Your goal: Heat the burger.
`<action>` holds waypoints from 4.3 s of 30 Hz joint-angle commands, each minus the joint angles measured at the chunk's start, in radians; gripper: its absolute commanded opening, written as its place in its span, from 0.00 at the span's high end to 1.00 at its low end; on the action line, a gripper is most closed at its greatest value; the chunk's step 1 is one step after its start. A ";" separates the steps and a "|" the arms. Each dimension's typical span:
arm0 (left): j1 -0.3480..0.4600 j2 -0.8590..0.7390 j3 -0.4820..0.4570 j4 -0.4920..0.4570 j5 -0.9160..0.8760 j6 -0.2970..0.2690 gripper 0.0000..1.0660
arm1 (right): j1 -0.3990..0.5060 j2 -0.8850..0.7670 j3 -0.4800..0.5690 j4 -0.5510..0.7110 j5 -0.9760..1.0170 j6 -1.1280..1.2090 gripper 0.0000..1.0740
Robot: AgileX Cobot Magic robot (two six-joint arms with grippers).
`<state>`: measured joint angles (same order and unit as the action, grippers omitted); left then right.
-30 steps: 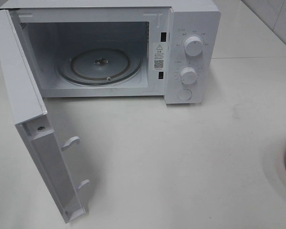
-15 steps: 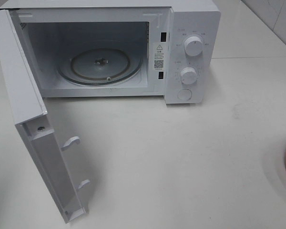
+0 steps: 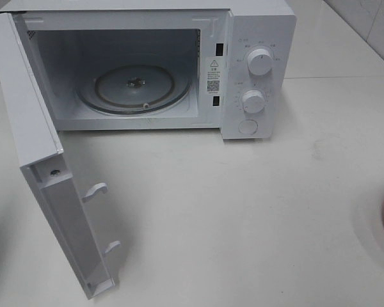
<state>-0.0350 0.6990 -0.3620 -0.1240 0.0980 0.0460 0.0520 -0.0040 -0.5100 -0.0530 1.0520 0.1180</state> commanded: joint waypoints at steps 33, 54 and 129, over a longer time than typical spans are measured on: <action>-0.031 0.714 0.070 0.626 -1.041 -0.370 1.00 | -0.007 -0.026 0.000 0.004 -0.008 -0.012 0.29; -0.310 0.949 -0.136 0.434 -1.019 -0.358 1.00 | -0.007 -0.026 0.000 0.004 -0.008 -0.012 0.29; -0.739 1.102 -0.823 0.072 0.166 -0.205 0.05 | -0.007 -0.026 0.000 0.001 -0.009 -0.008 0.29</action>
<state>-0.7670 1.8270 -1.1820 -0.0430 0.1910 -0.1630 0.0520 -0.0040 -0.5090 -0.0520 1.0520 0.1180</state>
